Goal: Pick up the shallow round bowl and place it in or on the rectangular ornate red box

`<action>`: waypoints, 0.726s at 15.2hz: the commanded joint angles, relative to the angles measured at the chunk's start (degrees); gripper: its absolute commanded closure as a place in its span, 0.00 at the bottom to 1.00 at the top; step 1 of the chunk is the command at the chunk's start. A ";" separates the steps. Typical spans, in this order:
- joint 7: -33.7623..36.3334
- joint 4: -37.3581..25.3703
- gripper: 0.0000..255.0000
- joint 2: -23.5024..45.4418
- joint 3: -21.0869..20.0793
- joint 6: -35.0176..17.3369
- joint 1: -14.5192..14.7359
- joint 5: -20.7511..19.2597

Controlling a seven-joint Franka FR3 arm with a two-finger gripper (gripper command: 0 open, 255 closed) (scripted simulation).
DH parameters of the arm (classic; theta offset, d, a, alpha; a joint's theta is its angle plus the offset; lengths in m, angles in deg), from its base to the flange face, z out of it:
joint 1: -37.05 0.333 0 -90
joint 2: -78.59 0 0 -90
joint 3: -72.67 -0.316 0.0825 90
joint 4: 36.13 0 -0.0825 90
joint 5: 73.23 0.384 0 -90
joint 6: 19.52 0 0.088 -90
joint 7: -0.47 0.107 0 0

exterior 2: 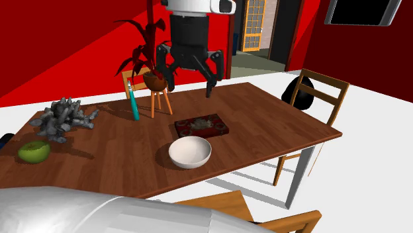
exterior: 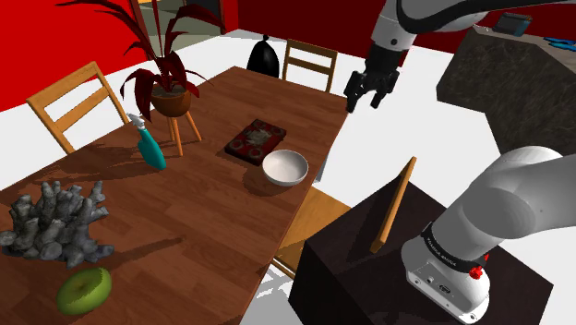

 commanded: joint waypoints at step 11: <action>0.20 3.23 0.00 24.04 0.11 -29.16 -0.74 2.14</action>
